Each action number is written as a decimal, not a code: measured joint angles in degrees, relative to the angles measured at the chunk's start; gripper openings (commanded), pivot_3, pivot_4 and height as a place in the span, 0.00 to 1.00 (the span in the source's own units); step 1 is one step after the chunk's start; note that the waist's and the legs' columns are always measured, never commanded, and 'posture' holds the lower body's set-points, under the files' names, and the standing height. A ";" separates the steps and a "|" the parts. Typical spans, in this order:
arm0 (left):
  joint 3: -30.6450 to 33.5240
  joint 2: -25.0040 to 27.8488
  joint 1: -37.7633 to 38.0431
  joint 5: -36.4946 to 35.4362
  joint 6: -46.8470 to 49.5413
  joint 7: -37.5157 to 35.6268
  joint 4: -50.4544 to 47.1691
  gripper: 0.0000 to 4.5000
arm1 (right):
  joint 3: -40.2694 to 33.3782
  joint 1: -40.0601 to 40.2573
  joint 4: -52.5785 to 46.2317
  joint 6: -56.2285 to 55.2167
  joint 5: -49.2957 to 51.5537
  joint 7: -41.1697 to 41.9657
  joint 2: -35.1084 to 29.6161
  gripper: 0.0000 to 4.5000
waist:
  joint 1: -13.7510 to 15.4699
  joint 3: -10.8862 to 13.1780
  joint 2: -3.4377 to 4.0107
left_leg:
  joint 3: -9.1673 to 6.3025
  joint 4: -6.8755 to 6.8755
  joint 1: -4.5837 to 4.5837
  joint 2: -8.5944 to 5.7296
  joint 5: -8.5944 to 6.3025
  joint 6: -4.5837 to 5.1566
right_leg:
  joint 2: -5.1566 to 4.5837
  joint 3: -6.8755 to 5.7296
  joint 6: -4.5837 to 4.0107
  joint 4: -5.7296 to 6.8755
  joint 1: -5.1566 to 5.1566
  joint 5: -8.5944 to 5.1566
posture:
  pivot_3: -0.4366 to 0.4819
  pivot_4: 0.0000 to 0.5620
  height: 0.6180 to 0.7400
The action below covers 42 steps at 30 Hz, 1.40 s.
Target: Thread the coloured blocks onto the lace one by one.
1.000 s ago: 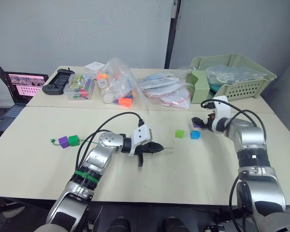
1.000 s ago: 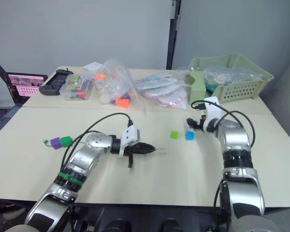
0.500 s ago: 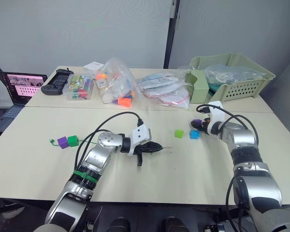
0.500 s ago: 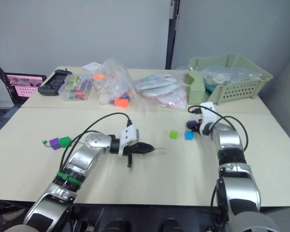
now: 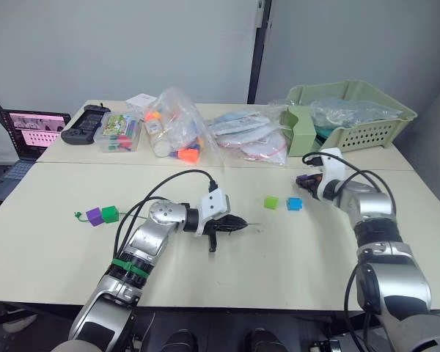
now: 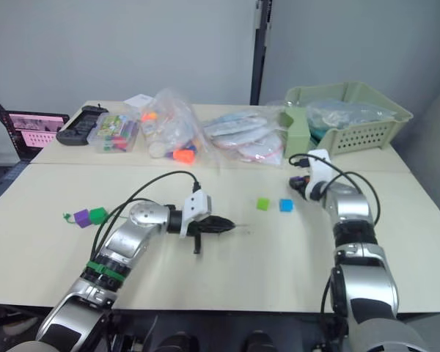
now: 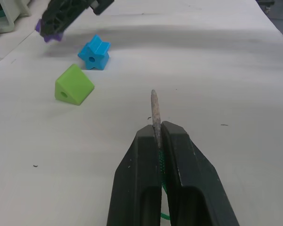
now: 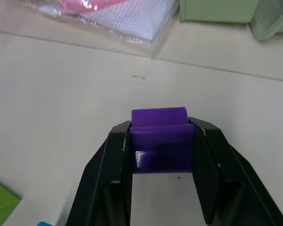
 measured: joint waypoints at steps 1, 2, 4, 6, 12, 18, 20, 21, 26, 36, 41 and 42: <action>-0.05 -0.07 0.02 0.00 -0.02 -0.03 -0.01 0.00 | -0.80 1.75 -5.00 2.86 1.33 0.25 -0.84 0.26 | 0.15 0.00 0.00 | -0.02 0.00 -0.01 0.00 0.00 0.00 | 0.00 -0.01 0.00 -0.01 0.00 0.00 | 0.48 0.27 0.97; -0.11 -0.05 0.07 0.01 -0.02 -0.09 -0.01 0.00 | -1.36 3.32 -9.30 5.44 2.07 0.42 -1.49 0.26 | 0.24 0.00 0.00 | -0.03 0.00 -0.02 0.01 0.00 0.00 | 0.00 -0.01 0.00 -0.01 0.00 0.00 | 0.48 0.27 0.97; -0.28 -0.07 0.12 0.01 -0.06 -0.32 0.03 0.00 | -2.58 7.08 -19.18 11.58 4.13 0.25 -2.42 0.26 | 0.49 0.00 0.00 | -0.03 0.00 -0.03 0.01 0.00 0.00 | 0.00 -0.01 0.00 -0.02 -0.01 0.00 | 0.48 0.27 0.97; -0.48 -0.12 0.13 0.01 -0.14 -0.82 0.29 0.00 | -3.69 10.92 -30.45 18.76 6.85 -0.30 -2.60 0.26 | 0.62 0.00 0.00 | -0.05 0.02 -0.04 0.00 0.00 0.00 | 0.00 -0.01 0.00 -0.01 -0.01 0.00 | 0.48 0.27 0.97; -1.98 -1.42 -0.39 0.01 -1.30 -3.53 2.49 0.00 | -8.91 19.84 -61.18 38.97 14.02 -5.00 1.22 0.26 | 0.69 -0.01 0.00 | -0.10 0.04 -0.03 0.02 0.00 0.00 | 0.04 -0.05 0.01 -0.03 0.04 -0.01 | 0.48 0.27 0.97; -3.43 -3.48 -3.03 0.05 -3.59 -6.63 6.90 0.00 | -10.06 32.48 -80.37 50.59 15.83 -12.09 13.24 0.26 | 0.89 0.00 0.00 | -0.09 0.09 -0.10 -0.01 0.00 0.00 | 0.05 -0.07 0.03 -0.07 0.02 -0.02 | 0.48 0.27 0.97; -3.44 -3.62 -3.89 0.09 -4.28 -7.29 7.97 0.00 | -9.05 36.52 -83.18 50.98 15.15 -14.32 15.16 0.26 | 0.75 -0.01 0.01 | -0.06 0.10 -0.11 -0.01 0.00 0.00 | 0.04 -0.04 0.04 -0.11 0.02 -0.03 | 0.48 0.27 0.97; -3.49 -3.78 -4.12 0.12 -4.74 -7.67 8.38 0.00 | -8.30 38.40 -84.75 50.75 14.49 -15.69 15.96 0.26 | 0.71 -0.01 0.01 | -0.06 0.09 -0.10 0.00 0.00 0.00 | 0.04 -0.05 0.05 -0.13 0.02 -0.03 | 0.48 0.27 0.97; -3.70 -4.31 -5.07 0.14 -5.18 -8.78 10.04 0.00 | -4.97 45.52 -85.79 45.81 11.21 -21.34 20.41 0.26 | 0.48 -0.01 0.01 | -0.05 0.09 -0.07 0.02 0.00 0.00 | 0.09 -0.04 0.05 -0.14 0.02 -0.04 | 0.48 0.27 0.97; -4.02 -3.61 -5.10 0.53 -6.31 -9.14 10.33 0.00 | -1.24 49.84 -80.58 35.27 8.00 -24.38 23.42 0.37 | 0.49 -0.01 0.01 | -0.07 0.09 -0.06 0.04 0.00 0.00 | 0.11 -0.05 0.05 -0.18 0.05 -0.04 | 0.48 0.27 0.97; -4.02 -3.25 -5.00 0.52 -6.31 -8.85 10.31 0.00 | -1.41 49.83 -80.98 35.76 8.27 -24.21 24.54 0.79 | 0.55 -0.01 0.01 | -0.06 0.09 -0.07 0.03 0.00 0.00 | 0.10 -0.05 0.06 -0.19 0.05 -0.04 | 0.48 0.27 0.97; -4.02 -3.22 -4.87 0.52 -6.30 -8.69 10.30 0.00 | -1.83 49.80 -81.68 36.89 8.78 -23.76 24.24 0.87 | 0.57 -0.01 0.01 | -0.07 0.09 -0.07 0.03 0.00 0.00 | 0.10 -0.05 0.06 -0.19 0.05 -0.04 | 0.48 0.27 0.97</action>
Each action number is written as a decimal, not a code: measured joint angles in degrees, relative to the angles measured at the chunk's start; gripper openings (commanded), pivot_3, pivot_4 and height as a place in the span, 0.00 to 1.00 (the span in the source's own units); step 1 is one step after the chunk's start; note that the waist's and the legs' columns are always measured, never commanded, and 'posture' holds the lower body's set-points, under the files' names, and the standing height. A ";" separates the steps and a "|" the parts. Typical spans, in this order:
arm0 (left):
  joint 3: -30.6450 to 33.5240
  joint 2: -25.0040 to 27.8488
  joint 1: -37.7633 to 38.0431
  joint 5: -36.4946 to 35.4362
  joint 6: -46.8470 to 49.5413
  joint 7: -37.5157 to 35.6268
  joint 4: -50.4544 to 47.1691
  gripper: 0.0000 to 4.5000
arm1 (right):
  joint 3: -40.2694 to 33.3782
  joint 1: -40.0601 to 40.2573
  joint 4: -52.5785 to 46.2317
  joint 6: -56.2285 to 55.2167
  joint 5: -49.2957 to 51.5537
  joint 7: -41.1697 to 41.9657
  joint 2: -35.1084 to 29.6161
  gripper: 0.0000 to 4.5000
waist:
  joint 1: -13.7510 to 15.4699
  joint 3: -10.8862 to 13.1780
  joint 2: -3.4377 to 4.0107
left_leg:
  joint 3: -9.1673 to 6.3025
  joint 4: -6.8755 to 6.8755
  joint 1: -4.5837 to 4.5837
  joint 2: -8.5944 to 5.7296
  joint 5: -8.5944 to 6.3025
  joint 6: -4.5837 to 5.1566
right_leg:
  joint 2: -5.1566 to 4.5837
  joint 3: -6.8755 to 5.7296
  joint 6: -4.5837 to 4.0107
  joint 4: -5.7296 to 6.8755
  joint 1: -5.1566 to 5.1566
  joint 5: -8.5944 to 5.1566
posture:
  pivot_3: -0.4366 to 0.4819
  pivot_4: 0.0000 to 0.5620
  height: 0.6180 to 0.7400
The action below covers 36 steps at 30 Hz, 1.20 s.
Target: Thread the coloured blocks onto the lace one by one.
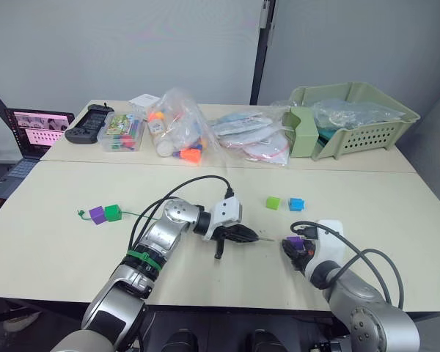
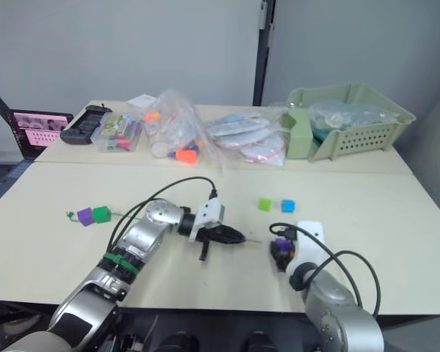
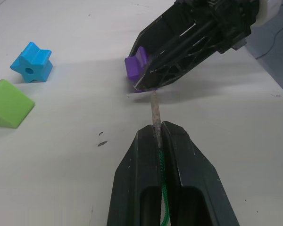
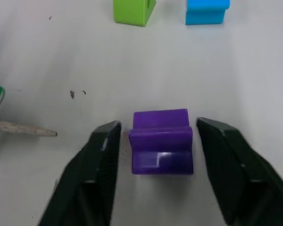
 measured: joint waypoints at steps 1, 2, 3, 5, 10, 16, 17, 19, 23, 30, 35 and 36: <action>0.00 0.00 0.12 0.00 0.02 0.08 -0.02 0.00 | -0.81 -0.11 -0.83 1.18 0.90 0.67 -0.77 0.95 | 0.02 0.00 0.00 | -0.01 0.00 -0.01 0.00 0.00 0.00 | 0.00 0.00 0.00 0.00 0.00 0.00 | 0.48 0.27 0.97; 0.00 0.04 0.26 0.00 0.02 0.14 -0.07 0.00 | -2.10 -0.50 -1.79 2.60 1.73 1.66 -1.96 1.00 | 0.04 0.00 0.00 | -0.01 0.00 -0.01 0.00 0.00 0.00 | -0.01 0.00 0.00 -0.03 0.01 0.00 | 0.48 0.27 0.97; 0.01 0.12 0.38 -0.01 0.03 0.20 -0.13 0.00 | -3.65 -1.24 -2.69 4.01 2.42 2.74 -3.14 1.00 | 0.04 0.00 0.00 | -0.01 0.01 -0.01 0.01 0.00 0.00 | 0.00 -0.01 0.00 -0.06 0.03 0.00 | 0.48 0.27 0.97; 0.02 0.28 0.69 -0.02 0.03 0.45 -0.40 0.00 | -7.18 -4.50 -3.34 7.65 5.37 6.43 -8.05 1.00 | 0.00 0.00 0.00 | 0.01 0.01 -0.01 0.01 0.00 0.00 | 0.00 0.00 0.01 -0.16 0.05 0.00 | 0.48 0.27 0.97; 0.04 0.50 1.73 -0.07 0.34 0.86 -1.73 0.00 | -9.56 -11.86 -2.13 9.58 12.19 19.96 -29.94 1.00 | 0.02 0.03 0.05 | 0.01 -0.04 0.00 0.01 0.01 0.01 | 0.00 -0.04 0.01 -0.25 0.11 -0.01 | 0.48 0.27 0.97; 0.29 0.94 2.43 -0.17 1.22 1.63 -3.74 0.00 | 7.05 -12.10 9.58 -13.62 8.52 44.87 -62.25 1.00 | 0.02 0.02 0.07 | 0.06 -0.11 -0.01 0.09 0.01 0.02 | 0.05 -0.05 0.09 -0.73 0.27 -0.05 | 0.48 0.27 0.97; 0.28 0.84 2.52 -0.17 1.46 1.81 -4.04 0.00 | 9.40 -12.85 12.58 -18.45 7.32 48.21 -63.01 1.00 | -0.02 0.02 0.06 | 0.08 -0.08 0.01 0.08 0.01 0.02 | 0.04 -0.03 0.09 -0.72 0.30 -0.05 | 0.48 0.27 0.97; 0.28 0.80 2.61 -0.19 1.57 1.87 -4.66 0.00 | 12.08 -14.05 15.18 -22.55 6.09 51.02 -63.27 1.00 | -0.07 0.02 0.06 | 0.12 -0.07 -0.01 0.06 0.01 0.02 | 0.02 0.03 0.10 -0.71 0.27 -0.05 | 0.48 0.27 0.97; 0.37 0.89 3.82 -0.24 1.94 2.49 -7.06 0.00 | 22.22 -22.54 24.98 -36.16 -1.09 60.10 -63.33 1.00 | -0.06 0.02 0.07 | 0.14 -0.05 0.00 0.07 0.01 0.02 | 0.02 0.04 0.11 -0.69 0.26 -0.04 | 0.48 0.27 0.97; 0.03 1.10 5.00 -0.24 4.18 3.66 -10.27 0.00 | 30.95 -30.63 36.84 -46.31 -9.21 66.08 -55.76 1.00 | 0.43 0.02 0.07 | 0.11 0.01 -0.16 0.03 0.01 0.01 | -0.03 0.03 0.11 -0.63 0.11 -0.01 | 0.48 0.27 0.97; 0.01 1.53 5.82 -0.24 5.15 4.52 -11.49 0.00 | 33.00 -33.10 40.58 -47.82 -12.61 68.47 -53.00 1.00 | 0.44 0.02 0.08 | 0.10 0.02 -0.15 0.04 0.01 0.01 | -0.03 0.01 0.11 -0.61 0.11 0.00 | 0.48 0.27 0.97; 0.00 1.69 6.16 -0.23 5.36 4.70 -11.50 0.00 | 33.42 -33.54 41.22 -47.82 -13.27 68.69 -52.50 1.00 | 0.37 0.02 0.08 | 0.10 0.02 -0.15 0.04 0.01 0.01 | -0.04 0.01 0.11 -0.60 0.10 0.00 | 0.48 0.27 0.97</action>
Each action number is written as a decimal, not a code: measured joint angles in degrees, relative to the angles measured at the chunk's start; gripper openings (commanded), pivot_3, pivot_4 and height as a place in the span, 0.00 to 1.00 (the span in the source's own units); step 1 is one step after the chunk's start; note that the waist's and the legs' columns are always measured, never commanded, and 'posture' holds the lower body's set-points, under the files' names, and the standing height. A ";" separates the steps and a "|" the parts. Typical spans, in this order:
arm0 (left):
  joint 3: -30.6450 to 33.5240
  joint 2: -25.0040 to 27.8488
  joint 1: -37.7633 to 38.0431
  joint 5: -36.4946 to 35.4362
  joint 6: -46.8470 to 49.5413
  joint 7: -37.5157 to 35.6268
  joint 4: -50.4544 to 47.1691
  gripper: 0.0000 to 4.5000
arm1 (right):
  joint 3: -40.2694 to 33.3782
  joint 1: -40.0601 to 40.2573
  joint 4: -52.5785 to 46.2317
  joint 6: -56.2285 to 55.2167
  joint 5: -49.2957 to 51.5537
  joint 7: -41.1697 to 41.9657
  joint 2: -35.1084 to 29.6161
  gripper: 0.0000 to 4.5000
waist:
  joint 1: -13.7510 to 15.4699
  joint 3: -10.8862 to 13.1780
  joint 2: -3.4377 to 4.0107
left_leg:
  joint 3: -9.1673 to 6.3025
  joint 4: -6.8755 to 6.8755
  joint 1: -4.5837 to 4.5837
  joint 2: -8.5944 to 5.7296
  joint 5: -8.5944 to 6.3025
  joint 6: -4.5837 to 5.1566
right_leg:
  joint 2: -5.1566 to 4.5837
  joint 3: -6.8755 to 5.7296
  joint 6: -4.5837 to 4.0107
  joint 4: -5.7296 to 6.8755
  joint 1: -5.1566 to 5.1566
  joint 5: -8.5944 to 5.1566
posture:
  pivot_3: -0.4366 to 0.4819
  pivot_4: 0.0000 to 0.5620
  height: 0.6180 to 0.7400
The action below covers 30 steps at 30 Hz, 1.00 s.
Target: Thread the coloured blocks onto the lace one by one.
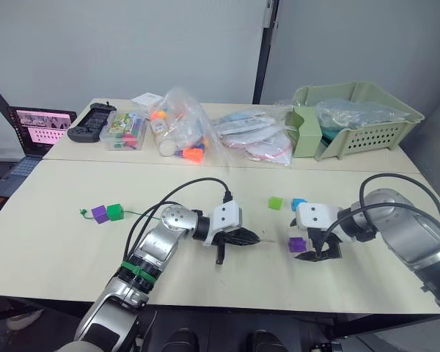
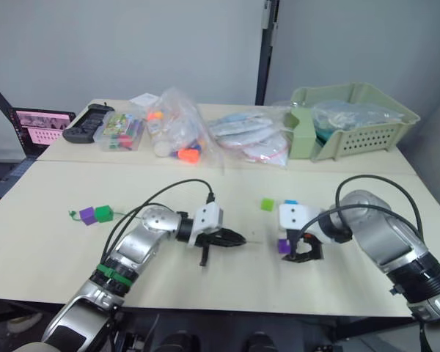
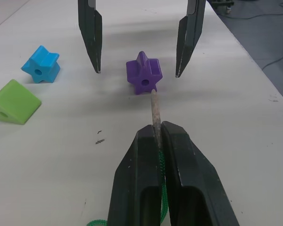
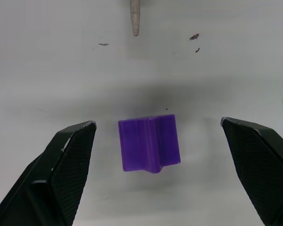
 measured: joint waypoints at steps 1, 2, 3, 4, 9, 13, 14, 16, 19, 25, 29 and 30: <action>-0.03 0.02 0.15 0.01 0.12 0.13 0.00 0.00 | 0.20 -0.13 0.51 -0.06 -0.78 0.25 0.31 1.00 | 0.00 0.00 0.00 | 0.00 0.00 0.00 0.00 0.00 0.00 | 0.00 0.00 0.00 0.01 -0.01 0.00 | 0.48 0.27 0.97; -0.03 0.06 0.19 0.01 0.15 0.28 0.00 0.00 | 0.44 -0.20 0.95 -0.11 -1.34 0.58 0.60 1.00 | 0.05 0.00 0.00 | 0.00 0.00 0.00 0.00 0.00 0.00 | 0.00 0.00 0.00 0.02 0.00 0.00 | 0.48 0.27 0.97; -0.03 0.18 0.18 0.00 0.17 0.36 -0.01 0.00 | 0.64 -0.25 1.15 -0.10 -1.66 0.80 0.84 0.94 | 0.05 0.00 0.00 | 0.00 0.00 0.00 0.00 0.00 0.00 | 0.00 0.00 0.00 0.02 0.00 0.00 | 0.48 0.27 0.97; -0.02 0.32 0.18 0.00 0.19 0.41 -0.01 0.00 | 0.87 -0.31 1.35 -0.07 -2.04 1.09 1.22 0.88 | 0.02 0.00 0.00 | 0.00 0.00 0.00 0.00 0.00 0.00 | 0.00 0.00 0.00 0.02 0.00 0.00 | 0.48 0.27 0.97; -0.02 0.39 0.18 0.01 0.20 0.46 -0.01 0.00 | 1.01 -0.55 1.47 0.82 -3.35 1.85 2.10 0.53 | 0.03 0.00 0.00 | 0.00 0.00 0.00 -0.01 0.00 0.00 | 0.00 0.00 -0.01 0.04 -0.01 0.00 | 0.48 0.27 0.97; -0.02 0.38 0.16 0.01 0.20 0.48 -0.01 0.00 | 1.00 -0.55 1.26 0.82 -4.51 2.14 2.10 0.30 | 0.02 -0.01 0.01 | -0.01 0.01 0.01 -0.01 0.00 0.00 | 0.00 -0.01 -0.01 0.06 0.00 0.01 | 0.48 0.27 0.97; -0.02 0.37 0.16 0.01 0.20 0.48 0.00 0.00 | 0.99 -0.51 1.05 0.87 -4.76 2.08 2.10 0.30 | 0.02 0.00 0.01 | -0.01 0.01 0.01 -0.01 0.00 0.00 | 0.00 -0.01 -0.01 0.06 0.00 0.01 | 0.48 0.27 0.97; -0.02 0.25 0.16 0.01 0.19 0.55 0.02 0.00 | 0.74 0.01 -0.39 2.19 -5.30 1.83 2.10 0.30 | 0.06 -0.01 0.01 | -0.01 0.02 0.01 -0.01 0.00 0.00 | -0.01 -0.01 -0.01 0.10 -0.01 0.01 | 0.48 0.27 0.97; -0.10 -0.07 0.14 0.09 0.16 0.85 0.14 0.00 | -0.01 1.34 -3.57 5.90 -5.22 1.16 2.16 0.30 | 0.08 -0.01 0.01 | -0.04 0.07 0.01 -0.08 0.00 0.00 | -0.05 -0.01 -0.01 0.37 -0.06 0.01 | 0.48 0.27 0.97; -0.91 -1.40 -0.23 0.33 -0.08 1.64 1.06 0.00 | -0.96 2.69 -12.25 17.35 -3.23 -1.13 4.19 0.30 | -0.01 -0.01 0.01 | -0.08 0.08 0.05 -0.07 0.00 0.00 | -0.04 -0.01 -0.02 0.49 -0.10 0.01 | 0.48 0.27 0.97; -1.48 -1.90 -0.46 1.34 -0.36 1.71 2.98 0.00 | -0.30 2.94 -15.70 23.62 -3.20 -3.27 4.98 0.30 | 0.03 0.00 0.01 | -0.08 0.09 0.04 -0.08 0.00 0.00 | -0.04 -0.02 -0.02 0.49 -0.09 0.01 | 0.48 0.27 0.97; -1.49 -1.98 -0.47 1.48 -0.41 1.70 3.26 0.00 | -0.03 2.96 -16.06 24.74 -3.21 -3.80 4.97 0.30 | 0.04 0.00 0.01 | -0.08 0.09 0.04 -0.08 0.00 0.00 | -0.04 -0.02 -0.02 0.48 -0.09 0.01 | 0.48 0.27 0.97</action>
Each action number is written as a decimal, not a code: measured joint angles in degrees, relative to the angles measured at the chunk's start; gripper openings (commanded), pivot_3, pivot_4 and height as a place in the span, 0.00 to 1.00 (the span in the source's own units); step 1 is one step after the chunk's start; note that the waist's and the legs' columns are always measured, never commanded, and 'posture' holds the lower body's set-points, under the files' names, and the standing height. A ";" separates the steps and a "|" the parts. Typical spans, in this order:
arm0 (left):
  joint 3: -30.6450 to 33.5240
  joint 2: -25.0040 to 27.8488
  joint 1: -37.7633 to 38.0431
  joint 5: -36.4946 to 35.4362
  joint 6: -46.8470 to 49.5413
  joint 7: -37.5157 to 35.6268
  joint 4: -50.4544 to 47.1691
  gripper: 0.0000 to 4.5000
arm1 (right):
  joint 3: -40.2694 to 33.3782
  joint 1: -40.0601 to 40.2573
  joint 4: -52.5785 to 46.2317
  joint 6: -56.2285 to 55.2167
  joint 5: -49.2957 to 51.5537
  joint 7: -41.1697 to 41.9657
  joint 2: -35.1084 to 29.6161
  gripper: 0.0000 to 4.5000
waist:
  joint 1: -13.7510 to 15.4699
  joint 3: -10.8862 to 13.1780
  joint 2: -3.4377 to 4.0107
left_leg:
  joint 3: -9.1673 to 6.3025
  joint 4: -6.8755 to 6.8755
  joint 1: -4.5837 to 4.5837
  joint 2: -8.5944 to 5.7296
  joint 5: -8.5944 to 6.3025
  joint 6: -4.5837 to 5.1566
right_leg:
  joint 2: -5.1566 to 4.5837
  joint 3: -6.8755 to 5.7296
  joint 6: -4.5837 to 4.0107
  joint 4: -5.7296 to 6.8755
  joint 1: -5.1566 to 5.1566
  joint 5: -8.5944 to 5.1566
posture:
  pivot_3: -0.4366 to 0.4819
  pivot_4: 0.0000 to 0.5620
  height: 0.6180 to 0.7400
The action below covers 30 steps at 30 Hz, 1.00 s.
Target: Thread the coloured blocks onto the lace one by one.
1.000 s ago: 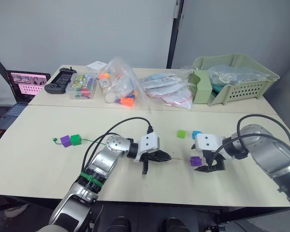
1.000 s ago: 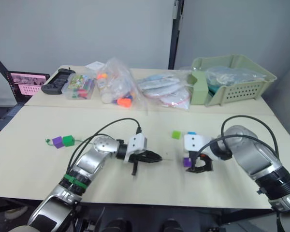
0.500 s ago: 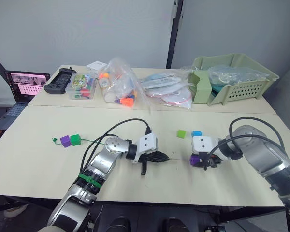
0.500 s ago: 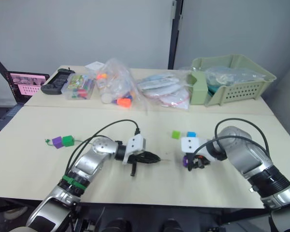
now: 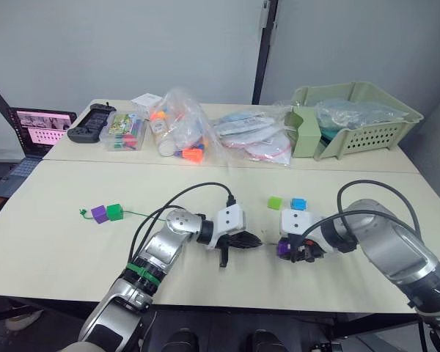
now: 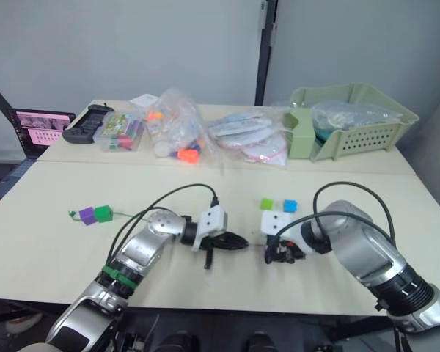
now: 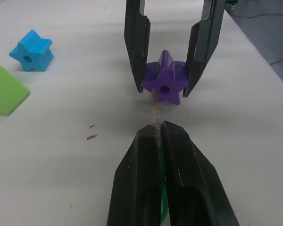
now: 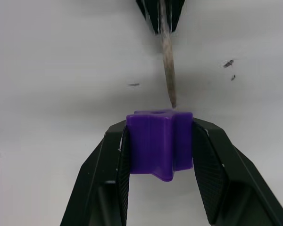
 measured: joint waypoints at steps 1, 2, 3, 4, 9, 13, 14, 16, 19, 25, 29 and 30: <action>-0.02 -0.10 0.00 0.07 -0.07 0.00 0.16 0.00 | 0.29 0.03 -0.14 0.76 0.00 -0.32 0.00 0.30 | 0.00 0.00 0.00 | 0.00 0.00 0.00 0.00 0.00 0.00 | 0.00 0.00 0.00 0.00 0.00 0.00 | 0.48 0.27 0.97; -0.07 -0.29 -0.01 0.22 -0.27 -0.01 0.37 0.00 | 0.63 0.06 -0.34 1.57 0.01 -0.64 -0.01 0.30 | 0.00 0.00 0.00 | 0.00 0.00 0.00 0.00 0.00 0.00 | 0.00 0.00 0.00 0.00 0.00 0.00 | 0.48 0.27 0.97; -0.18 -0.52 -0.01 0.53 -0.61 -0.03 0.49 0.00 | 0.79 0.10 -0.69 2.12 0.02 -1.02 -0.02 0.30 | 0.00 0.00 0.00 | 0.00 0.00 0.00 0.00 0.00 0.00 | 0.00 0.00 0.00 0.00 0.00 0.00 | 0.48 0.27 0.97; -0.41 -0.83 -0.10 0.66 -0.91 -0.06 0.67 0.00 | 0.90 0.12 -1.06 2.59 0.03 -1.45 -0.04 0.30 | 0.00 0.00 0.00 | 0.00 0.00 0.00 0.01 0.00 0.00 | 0.00 -0.01 0.00 0.00 0.01 0.00 | 0.48 0.27 0.97; -1.06 -1.47 -0.68 0.79 -1.01 -0.23 1.15 0.00 | 0.97 0.12 -1.34 3.56 0.26 -2.17 -0.21 0.30 | 0.00 0.00 0.00 | 0.00 0.01 0.01 0.00 0.00 0.00 | 0.00 -0.01 0.00 -0.01 0.02 0.00 | 0.48 0.27 0.97; -1.14 -1.52 -0.74 0.79 -1.03 -0.46 1.30 0.00 | 1.01 0.12 -1.30 3.54 0.59 -2.48 -0.36 0.30 | 0.01 0.00 0.00 | 0.00 0.01 0.01 0.00 0.00 0.00 | 0.00 -0.01 0.00 -0.01 0.03 0.00 | 0.48 0.27 0.97; -1.15 -1.54 -0.75 0.80 -1.06 -0.50 1.34 0.00 | 1.01 0.11 -1.29 3.53 0.69 -2.50 -0.41 0.30 | 0.02 0.00 0.00 | 0.00 0.01 0.00 0.00 0.00 0.00 | 0.00 -0.01 0.00 -0.01 0.03 0.00 | 0.48 0.27 0.97; -1.29 -1.91 -0.86 0.87 -1.13 -0.43 1.58 0.00 | 1.05 0.09 -1.26 3.48 0.82 -2.53 -0.50 0.30 | 0.03 0.00 0.00 | 0.00 0.01 0.00 0.00 0.00 0.00 | 0.00 -0.01 0.00 -0.01 0.03 0.00 | 0.48 0.27 0.97; -2.06 -2.37 -1.30 1.32 -1.36 -0.25 2.04 0.00 | 1.10 0.03 -1.20 3.48 1.25 -2.54 -0.63 0.30 | 0.04 0.00 0.00 | 0.00 0.01 0.00 0.00 0.00 0.00 | 0.00 -0.01 0.00 -0.02 0.03 0.00 | 0.48 0.27 0.97; -2.39 -3.65 -1.49 2.09 -2.49 -0.05 3.25 0.00 | 1.15 -0.01 -1.21 3.57 1.75 -2.65 -0.67 0.30 | 0.01 0.00 0.00 | 0.00 0.01 0.01 0.00 0.00 0.00 | 0.00 -0.01 0.00 -0.02 0.03 0.00 | 0.48 0.27 0.97; -2.39 -5.61 -2.22 2.73 -3.61 0.27 5.57 0.00 | 1.05 0.18 -1.49 4.02 2.34 -2.80 -0.84 0.30 | 0.06 0.00 0.00 | 0.00 0.02 0.00 -0.01 0.00 0.00 | 0.00 -0.02 0.00 -0.02 0.04 0.00 | 0.48 0.27 0.97; -2.40 -6.53 -2.40 2.98 -3.70 0.43 6.30 0.00 | 0.93 0.52 -1.85 4.11 2.40 -2.96 -1.17 0.30 | 0.19 0.00 0.00 | -0.01 0.02 0.00 -0.02 0.00 0.00 | 0.00 -0.02 0.00 -0.01 0.04 0.00 | 0.48 0.27 0.97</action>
